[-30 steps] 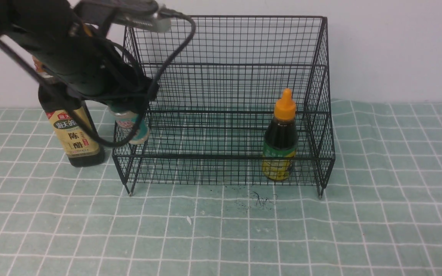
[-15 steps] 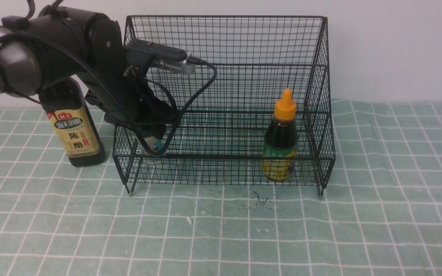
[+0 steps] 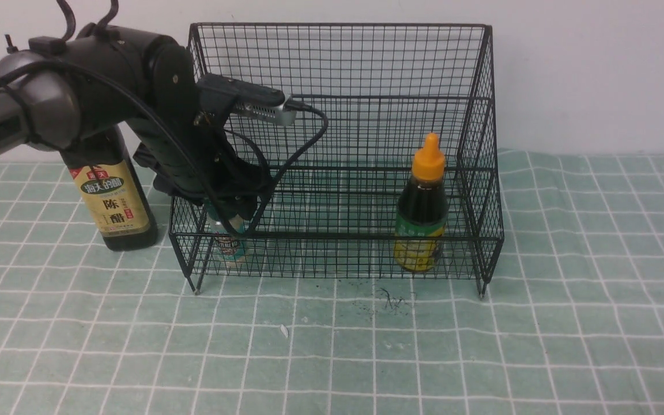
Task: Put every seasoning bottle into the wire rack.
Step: Use the left arm to put the condiment bottle back on the shelf, then use the left arm to grab the condiment bottle closest to it
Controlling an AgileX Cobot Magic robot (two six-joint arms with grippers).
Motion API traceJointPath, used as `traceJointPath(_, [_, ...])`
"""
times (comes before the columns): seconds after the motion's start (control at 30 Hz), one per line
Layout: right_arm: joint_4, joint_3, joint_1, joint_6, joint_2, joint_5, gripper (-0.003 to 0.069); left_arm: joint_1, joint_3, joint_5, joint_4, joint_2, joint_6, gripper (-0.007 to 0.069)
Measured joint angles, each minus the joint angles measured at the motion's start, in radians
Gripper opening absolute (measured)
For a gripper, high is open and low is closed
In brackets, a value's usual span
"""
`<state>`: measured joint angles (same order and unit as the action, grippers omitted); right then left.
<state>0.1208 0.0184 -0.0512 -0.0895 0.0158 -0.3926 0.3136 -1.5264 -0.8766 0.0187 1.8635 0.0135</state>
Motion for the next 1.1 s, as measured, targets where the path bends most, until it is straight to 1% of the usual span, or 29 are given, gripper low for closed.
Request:
traceJointPath(0.03, [0.000,0.000,0.000,0.000,0.000,0.000,-0.0010,0.000,-0.006,-0.006,0.001,-0.001,0.000,0.0541])
traceJointPath(0.07, [0.000,0.000,0.000,0.000,0.000,0.000,-0.0010,0.000,-0.043,-0.037,0.003,-0.014,0.000,0.0562])
traceJointPath(0.17, [0.000,0.000,0.000,0.000,0.000,0.000,-0.0010,0.001,-0.108,-0.097,0.021,-0.035,0.000,0.0555])
traceJointPath(0.2, [0.000,0.000,0.000,0.000,0.000,0.000,-0.0010,0.001,-0.137,-0.118,0.036,-0.044,0.000,0.0536])
traceJointPath(0.23, [0.000,0.000,0.000,0.000,0.000,0.000,-0.0010,0.001,-0.184,-0.161,0.066,-0.064,0.000,0.0499])
traceJointPath(0.27, [0.000,0.000,0.000,0.000,0.000,0.000,-0.0010,0.001,-0.208,-0.174,0.078,-0.071,0.000,0.0483])
traceJointPath(0.3, [0.000,0.000,0.000,0.000,0.000,0.000,-0.0010,0.001,-0.280,-0.238,0.157,-0.104,0.000,0.0384])
traceJointPath(0.37, [0.000,0.000,0.000,0.000,0.000,0.000,-0.0010,-0.002,-0.348,-0.305,0.241,-0.145,0.000,0.0228])
traceJointPath(0.43, [0.000,0.000,0.000,0.000,0.000,0.000,-0.0010,-0.017,-0.400,-0.345,0.302,-0.178,0.007,0.0104])
traceJointPath(0.47, [0.000,0.000,0.000,0.000,0.000,0.000,-0.0010,-0.036,-0.420,-0.355,0.322,-0.197,0.013,0.0057])
traceJointPath(0.5, [0.000,0.000,0.000,0.000,0.000,0.000,-0.0010,-0.064,-0.431,-0.357,0.329,-0.210,0.018,0.0029])
traceJointPath(0.57, [0.000,0.000,0.000,0.000,0.000,0.000,-0.0010,-0.130,-0.439,-0.363,0.321,-0.231,0.033,0.0006])
traceJointPath(0.6, [0.000,0.000,0.000,0.000,0.000,0.000,-0.0010,-0.181,-0.439,-0.371,0.297,-0.232,0.037,0.0003])
traceJointPath(0.63, [0.000,0.000,0.000,0.000,0.000,0.001,-0.0010,-0.207,-0.439,-0.377,0.278,-0.231,0.039,0.0003])
traceJointPath(0.7, [0.000,0.000,0.000,0.000,0.000,0.001,-0.0010,-0.283,-0.436,-0.381,0.201,-0.217,0.038,0.0003])
traceJointPath(0.73, [0.000,0.000,0.000,0.000,0.000,0.001,-0.0010,-0.295,-0.435,-0.381,0.176,-0.214,0.036,0.0003])
traceJointPath(0.77, [0.000,0.000,0.000,0.000,0.000,0.001,-0.0010,-0.338,-0.431,-0.381,0.109,-0.196,0.029,0.0008])
traceJointPath(0.8, [0.000,0.000,0.000,0.000,0.000,0.001,-0.0010,-0.350,-0.430,-0.382,0.073,-0.187,0.021,0.0015])
traceJointPath(0.83, [0.000,0.000,0.000,0.000,0.000,0.001,-0.0010,-0.354,-0.430,-0.382,0.066,-0.185,0.019,0.0020])
traceJointPath(0.87, [0.000,0.000,0.000,0.000,0.000,0.001,-0.0010,-0.363,-0.430,-0.382,0.030,-0.169,0.007,0.0048])
traceJointPath(0.9, [0.000,0.000,0.000,0.000,0.000,0.001,-0.0010,-0.364,-0.430,-0.382,0.023,-0.165,0.004,0.0059])
traceJointPath(0.97, [0.000,0.000,0.000,0.000,0.000,0.001,-0.0010,-0.364,-0.430,-0.380,-0.001,-0.140,-0.013,0.0163])
traceJointPath(1.0, [0.000,0.000,0.000,0.000,0.000,0.001,-0.0010,-0.364,-0.430,-0.380,-0.002,-0.138,-0.013,0.0163])
traceJointPath(1.03, [0.000,0.000,0.000,0.000,0.000,0.001,-0.0010,-0.364,-0.430,-0.373,-0.009,-0.115,-0.013,0.0254])
traceJointPath(1.1, [0.000,0.000,0.000,0.000,0.000,0.001,-0.0010,-0.364,-0.430,-0.355,-0.010,-0.090,-0.013,0.0353])
